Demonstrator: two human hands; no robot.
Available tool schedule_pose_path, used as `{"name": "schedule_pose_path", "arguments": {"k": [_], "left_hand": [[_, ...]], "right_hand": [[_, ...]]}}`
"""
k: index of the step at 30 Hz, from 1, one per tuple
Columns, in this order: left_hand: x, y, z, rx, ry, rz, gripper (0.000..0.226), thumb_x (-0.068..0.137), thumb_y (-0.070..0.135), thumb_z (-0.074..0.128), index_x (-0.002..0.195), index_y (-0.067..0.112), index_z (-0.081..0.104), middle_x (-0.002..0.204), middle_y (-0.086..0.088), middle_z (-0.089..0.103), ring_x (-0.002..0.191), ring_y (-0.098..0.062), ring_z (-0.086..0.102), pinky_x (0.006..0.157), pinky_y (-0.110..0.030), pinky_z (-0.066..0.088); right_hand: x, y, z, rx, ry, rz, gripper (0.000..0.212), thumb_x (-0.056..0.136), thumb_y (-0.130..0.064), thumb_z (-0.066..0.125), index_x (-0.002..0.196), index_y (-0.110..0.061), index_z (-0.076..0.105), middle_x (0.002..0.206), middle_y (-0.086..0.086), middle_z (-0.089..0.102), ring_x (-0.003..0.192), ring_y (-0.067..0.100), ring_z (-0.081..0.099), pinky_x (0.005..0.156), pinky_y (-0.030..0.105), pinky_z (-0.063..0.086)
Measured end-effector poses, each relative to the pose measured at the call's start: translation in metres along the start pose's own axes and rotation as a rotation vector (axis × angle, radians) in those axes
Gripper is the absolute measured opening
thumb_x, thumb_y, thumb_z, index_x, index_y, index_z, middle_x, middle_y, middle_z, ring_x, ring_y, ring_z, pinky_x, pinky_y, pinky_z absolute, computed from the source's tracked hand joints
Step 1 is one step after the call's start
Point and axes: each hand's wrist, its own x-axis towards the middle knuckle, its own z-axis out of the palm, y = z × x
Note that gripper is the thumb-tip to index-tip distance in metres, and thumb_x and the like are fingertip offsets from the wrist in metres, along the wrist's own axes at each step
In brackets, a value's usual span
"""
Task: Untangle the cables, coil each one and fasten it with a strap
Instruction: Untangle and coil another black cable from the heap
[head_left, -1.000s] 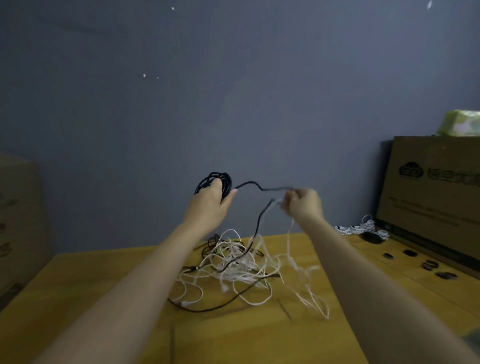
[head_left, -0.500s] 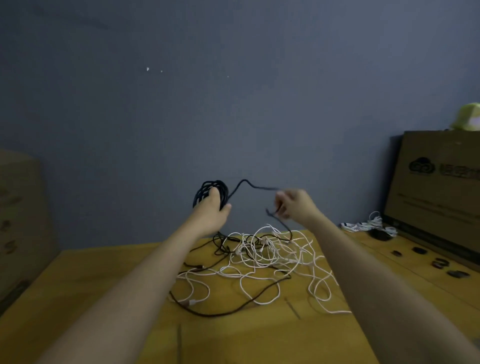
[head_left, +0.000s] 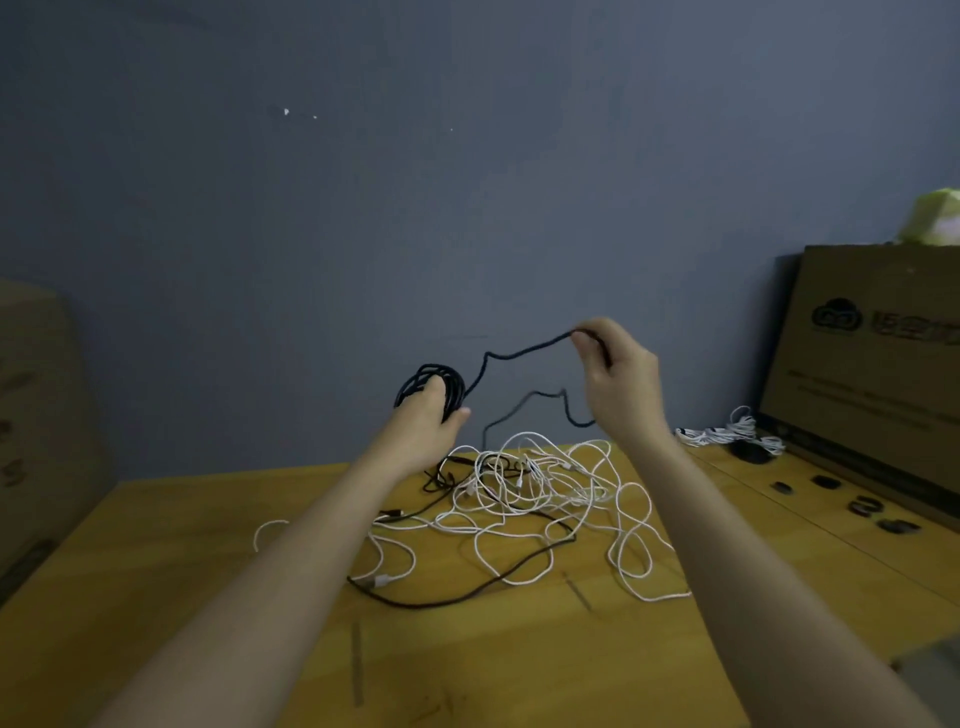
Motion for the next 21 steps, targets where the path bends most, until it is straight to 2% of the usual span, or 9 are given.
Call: {"name": "schedule_pose_path", "arguments": {"k": [2,4,6,7,10,12,14,18,21], "left_hand": [[-0.006,0.001,0.003,-0.014,0.041,0.005,0.024,0.1,0.03,0.047,0.088,0.011,0.037,0.069,-0.004,0.045,0.059,-0.017,0.045,0.051,-0.032,0.032],[-0.013,-0.001,0.006,-0.007,0.048,0.013,0.025,0.1,0.028,0.046,0.084,0.011,0.035,0.067,-0.002,0.041,0.056,-0.016,0.041,0.049,-0.031,0.027],[-0.021,-0.002,0.011,0.087,-0.001,0.041,0.023,0.099,0.029,0.046,0.086,0.012,0.037,0.067,-0.001,0.044,0.059,-0.018,0.046,0.05,-0.032,0.029],[-0.025,-0.002,0.014,0.161,-0.024,0.064,0.022,0.1,0.03,0.045,0.088,0.012,0.039,0.067,0.0,0.045,0.059,-0.019,0.048,0.05,-0.031,0.03],[-0.032,-0.001,0.025,0.347,-0.017,0.147,0.02,0.101,0.031,0.042,0.098,0.011,0.042,0.069,0.003,0.048,0.065,-0.021,0.054,0.049,-0.03,0.03],[-0.034,-0.001,0.031,0.418,0.011,0.199,0.021,0.101,0.031,0.041,0.102,0.01,0.043,0.074,0.002,0.049,0.078,-0.027,0.061,0.055,-0.031,0.034],[-0.035,0.001,0.035,0.44,0.033,0.234,0.018,0.1,0.029,0.043,0.102,0.01,0.043,0.079,-0.003,0.056,0.084,-0.03,0.062,0.058,-0.032,0.035],[-0.04,0.008,0.042,0.458,0.042,0.27,0.018,0.1,0.027,0.044,0.104,0.009,0.044,0.095,-0.01,0.065,0.093,-0.036,0.06,0.063,-0.034,0.033],[-0.046,0.006,0.041,0.456,0.018,0.287,0.018,0.1,0.028,0.043,0.102,0.01,0.042,0.09,-0.009,0.063,0.089,-0.035,0.06,0.063,-0.033,0.033]], "right_hand": [[-0.012,0.017,0.003,-0.428,-0.183,-0.054,0.023,0.1,-0.027,0.046,0.109,-0.016,0.064,0.096,0.005,0.063,0.081,0.024,0.059,0.07,0.031,0.047],[-0.032,0.045,0.011,-0.781,-0.627,0.023,0.026,0.101,-0.027,0.041,0.115,-0.02,0.063,0.108,0.006,0.063,0.091,0.028,0.062,0.077,0.035,0.051],[-0.059,0.063,0.017,-0.835,-0.977,0.153,0.028,0.101,-0.03,0.041,0.118,-0.022,0.062,0.119,0.006,0.063,0.105,0.027,0.059,0.084,0.035,0.049],[-0.072,0.066,0.019,-0.801,-1.032,0.183,0.03,0.101,-0.033,0.042,0.123,-0.022,0.06,0.127,0.007,0.059,0.114,0.028,0.054,0.09,0.036,0.047],[-0.098,0.054,0.024,-0.49,-0.819,0.199,0.049,0.095,-0.025,0.053,0.143,-0.023,0.041,0.144,0.004,0.043,0.132,0.025,0.038,0.104,0.038,0.038],[-0.109,0.031,0.024,-0.004,-0.622,0.366,0.054,0.091,-0.015,0.055,0.142,-0.023,0.039,0.139,-0.001,0.047,0.127,0.017,0.044,0.097,0.033,0.042],[-0.117,0.009,0.024,0.327,-0.538,0.481,0.04,0.094,-0.019,0.055,0.132,-0.025,0.045,0.125,-0.003,0.058,0.115,0.011,0.055,0.09,0.027,0.046],[-0.12,-0.001,0.028,0.369,-0.277,0.549,0.021,0.102,-0.021,0.043,0.11,-0.014,0.06,0.077,-0.001,0.064,0.075,0.016,0.066,0.074,0.03,0.054],[-0.116,0.009,0.021,0.086,-0.213,0.403,0.022,0.102,-0.012,0.039,0.117,-0.012,0.055,0.076,-0.006,0.054,0.063,0.011,0.052,0.052,0.024,0.039]]}}
